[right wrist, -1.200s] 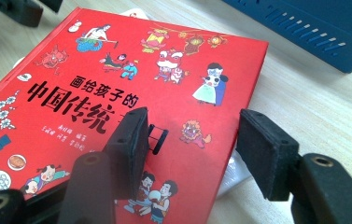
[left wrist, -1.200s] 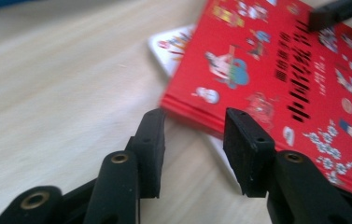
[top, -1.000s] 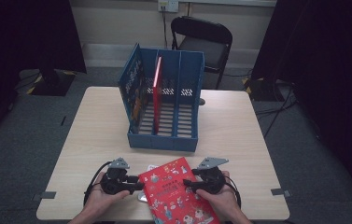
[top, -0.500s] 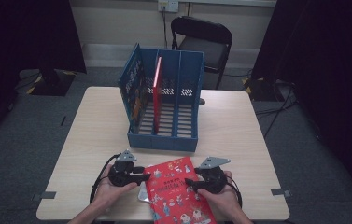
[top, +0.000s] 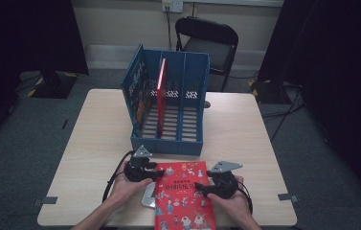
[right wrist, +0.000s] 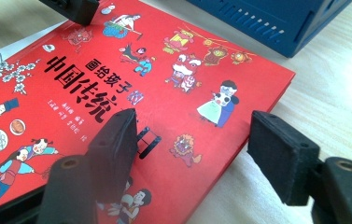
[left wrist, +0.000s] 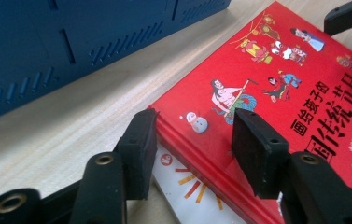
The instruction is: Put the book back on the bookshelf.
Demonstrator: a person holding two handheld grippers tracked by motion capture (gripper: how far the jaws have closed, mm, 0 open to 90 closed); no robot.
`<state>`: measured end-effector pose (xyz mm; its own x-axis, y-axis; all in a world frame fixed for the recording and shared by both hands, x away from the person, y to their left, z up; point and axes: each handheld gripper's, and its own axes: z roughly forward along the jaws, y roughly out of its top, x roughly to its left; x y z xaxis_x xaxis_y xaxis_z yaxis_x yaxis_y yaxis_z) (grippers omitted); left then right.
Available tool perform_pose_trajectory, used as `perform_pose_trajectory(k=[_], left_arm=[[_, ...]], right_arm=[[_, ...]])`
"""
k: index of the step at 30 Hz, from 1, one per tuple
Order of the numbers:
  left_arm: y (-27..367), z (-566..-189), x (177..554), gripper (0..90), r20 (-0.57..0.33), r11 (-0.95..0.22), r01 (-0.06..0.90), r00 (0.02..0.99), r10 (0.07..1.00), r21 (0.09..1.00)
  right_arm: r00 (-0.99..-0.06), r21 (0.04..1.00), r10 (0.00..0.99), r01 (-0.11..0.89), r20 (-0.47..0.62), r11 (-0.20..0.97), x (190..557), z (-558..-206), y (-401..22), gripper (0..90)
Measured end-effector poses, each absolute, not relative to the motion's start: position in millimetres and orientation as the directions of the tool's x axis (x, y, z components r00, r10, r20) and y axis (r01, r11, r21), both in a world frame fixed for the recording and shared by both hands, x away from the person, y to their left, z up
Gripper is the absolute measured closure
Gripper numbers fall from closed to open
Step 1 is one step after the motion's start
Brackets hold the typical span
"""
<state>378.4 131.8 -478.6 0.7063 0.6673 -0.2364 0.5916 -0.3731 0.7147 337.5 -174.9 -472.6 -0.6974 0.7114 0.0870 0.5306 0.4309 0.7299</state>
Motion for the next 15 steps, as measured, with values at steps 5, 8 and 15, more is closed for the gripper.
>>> perform_pose_trajectory(k=[5, 8, 15], left_arm=[[139.5, -479.2, 365.7, 47.7, -0.310, -0.370, 0.611, 0.727, 0.612, 0.700], [139.9, -480.5, 354.3, 40.2, -0.329, -0.386, 0.609, 0.743, 0.582, 0.693], [135.1, -481.8, 351.8, 41.1, -0.296, -0.381, 0.592, 0.742, 0.602, 0.710]], right_arm=[[-0.694, 0.722, 0.708, 0.557, 0.133, 0.410, 338.9, -474.7, -177.7, 28.1], [-0.706, 0.713, 0.693, 0.560, 0.145, 0.421, 337.3, -476.2, -176.7, 19.5], [-0.695, 0.699, 0.699, 0.584, 0.167, 0.413, 338.6, -477.7, -176.2, 13.8]])
